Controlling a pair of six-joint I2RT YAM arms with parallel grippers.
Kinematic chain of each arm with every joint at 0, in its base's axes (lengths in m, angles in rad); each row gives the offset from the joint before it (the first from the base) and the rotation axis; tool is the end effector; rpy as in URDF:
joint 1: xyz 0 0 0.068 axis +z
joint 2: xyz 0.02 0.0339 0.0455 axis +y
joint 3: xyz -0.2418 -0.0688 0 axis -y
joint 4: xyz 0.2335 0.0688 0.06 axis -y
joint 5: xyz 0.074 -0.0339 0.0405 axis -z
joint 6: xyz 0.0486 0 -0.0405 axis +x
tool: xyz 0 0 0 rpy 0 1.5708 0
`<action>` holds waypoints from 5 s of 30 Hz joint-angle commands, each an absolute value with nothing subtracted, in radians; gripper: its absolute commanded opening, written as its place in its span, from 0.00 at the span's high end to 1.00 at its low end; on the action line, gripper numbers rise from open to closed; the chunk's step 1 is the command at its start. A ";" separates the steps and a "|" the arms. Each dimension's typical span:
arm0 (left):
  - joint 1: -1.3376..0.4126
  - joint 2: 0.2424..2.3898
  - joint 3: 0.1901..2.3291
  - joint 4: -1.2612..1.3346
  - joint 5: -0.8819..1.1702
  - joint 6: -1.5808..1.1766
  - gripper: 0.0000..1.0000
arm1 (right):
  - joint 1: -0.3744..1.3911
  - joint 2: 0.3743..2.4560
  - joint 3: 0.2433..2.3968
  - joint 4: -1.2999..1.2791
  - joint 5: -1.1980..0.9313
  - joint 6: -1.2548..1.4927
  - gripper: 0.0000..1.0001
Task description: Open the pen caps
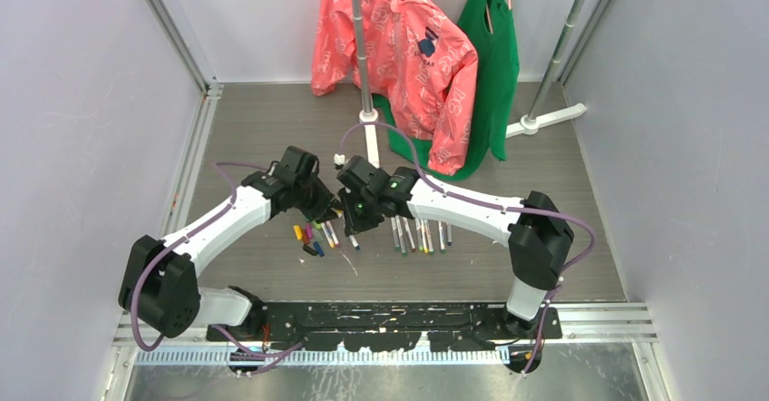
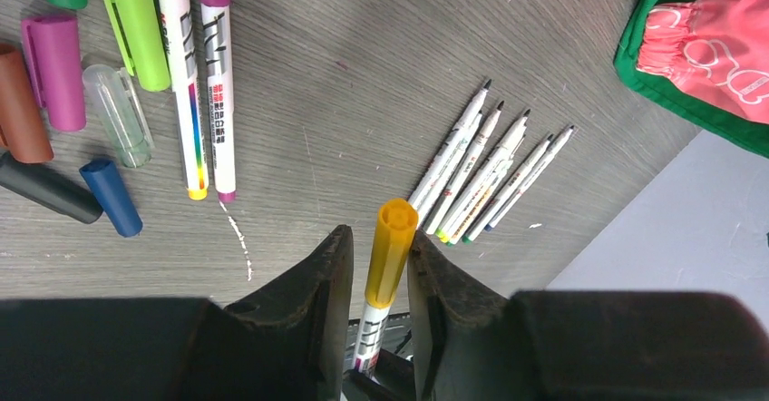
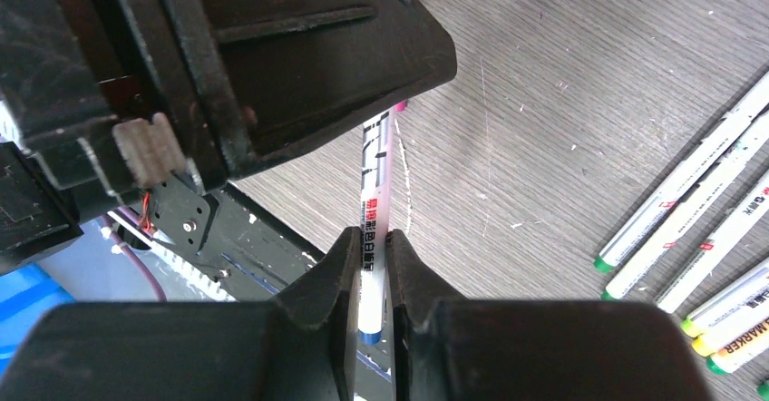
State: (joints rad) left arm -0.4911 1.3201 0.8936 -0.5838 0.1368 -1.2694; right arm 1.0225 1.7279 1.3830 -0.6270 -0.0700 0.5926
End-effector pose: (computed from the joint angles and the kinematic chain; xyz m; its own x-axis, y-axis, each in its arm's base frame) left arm 0.2282 -0.1296 0.2023 -0.7289 -0.6830 -0.0475 -0.5556 0.6306 -0.5419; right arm 0.1883 0.3149 0.2287 -0.8441 -0.3131 -0.4353 -0.4828 0.7971 0.3628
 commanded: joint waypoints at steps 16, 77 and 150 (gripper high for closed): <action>-0.497 1.352 0.937 -0.567 0.129 -1.205 0.84 | 1.014 1.622 1.349 -0.601 -0.103 0.596 0.99; -0.442 1.304 0.959 -0.501 0.092 -1.320 1.00 | 1.110 1.413 0.975 -0.574 0.177 0.661 0.99; -0.475 1.332 0.730 -0.814 -0.215 -1.286 0.77 | 0.677 1.595 0.979 -0.662 0.255 0.600 0.65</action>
State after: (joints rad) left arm -0.4767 1.3300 0.7029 -0.8116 -0.1913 -1.2751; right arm 0.6830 1.6260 0.9577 -0.6598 0.2417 0.6186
